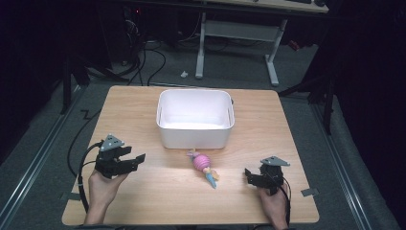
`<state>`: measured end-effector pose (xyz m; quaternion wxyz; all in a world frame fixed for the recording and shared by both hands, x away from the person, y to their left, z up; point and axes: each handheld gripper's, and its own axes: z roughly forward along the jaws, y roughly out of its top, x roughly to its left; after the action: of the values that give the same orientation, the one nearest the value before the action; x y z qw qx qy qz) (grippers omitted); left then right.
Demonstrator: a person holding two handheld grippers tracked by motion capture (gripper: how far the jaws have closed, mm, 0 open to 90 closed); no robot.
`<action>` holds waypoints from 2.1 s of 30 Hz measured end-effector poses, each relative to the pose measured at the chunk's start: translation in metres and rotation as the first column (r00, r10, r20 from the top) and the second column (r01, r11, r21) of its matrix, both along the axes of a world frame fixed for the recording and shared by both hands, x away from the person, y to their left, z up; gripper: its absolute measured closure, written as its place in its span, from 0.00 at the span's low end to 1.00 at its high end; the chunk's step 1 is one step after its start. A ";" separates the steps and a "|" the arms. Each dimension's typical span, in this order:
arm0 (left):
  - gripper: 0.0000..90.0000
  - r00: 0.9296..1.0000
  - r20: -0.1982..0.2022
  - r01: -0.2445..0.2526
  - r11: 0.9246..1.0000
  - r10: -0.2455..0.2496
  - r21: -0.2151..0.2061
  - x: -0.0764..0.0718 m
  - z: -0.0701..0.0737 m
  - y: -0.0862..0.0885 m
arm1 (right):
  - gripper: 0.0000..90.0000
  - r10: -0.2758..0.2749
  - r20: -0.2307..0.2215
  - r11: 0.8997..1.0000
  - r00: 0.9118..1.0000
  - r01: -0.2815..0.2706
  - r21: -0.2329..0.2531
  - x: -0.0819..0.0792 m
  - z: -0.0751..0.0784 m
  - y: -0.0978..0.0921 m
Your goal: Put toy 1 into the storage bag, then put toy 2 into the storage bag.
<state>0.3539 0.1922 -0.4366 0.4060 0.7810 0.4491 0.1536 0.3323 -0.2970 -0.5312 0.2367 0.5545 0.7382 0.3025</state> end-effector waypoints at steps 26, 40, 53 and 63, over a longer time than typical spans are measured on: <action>0.40 0.999 -0.020 -0.050 0.999 0.050 -0.003 0.008 -0.057 -0.015 | 0.21 -0.001 0.000 1.000 1.000 0.001 0.000 0.000 0.000 0.000; 0.37 0.994 -0.015 -0.103 0.991 0.104 0.081 0.021 -0.089 -0.033 | 0.21 -0.002 0.001 1.000 1.000 0.002 -0.001 0.000 0.000 0.000; 0.32 0.996 0.017 -0.084 0.989 0.082 0.124 0.023 -0.099 -0.043 | 0.16 0.011 -0.007 1.000 1.000 -0.011 -0.003 0.000 0.000 0.001; 0.30 0.996 0.015 -0.086 0.988 0.085 0.128 0.022 -0.099 -0.043 | 0.18 0.050 -0.024 0.999 0.998 -0.050 -0.010 0.000 0.002 0.001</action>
<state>0.3763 0.1491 -0.5357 0.3503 0.7847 0.4694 0.2031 0.3319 -0.2956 -0.5292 0.2233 0.5382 0.7562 0.2977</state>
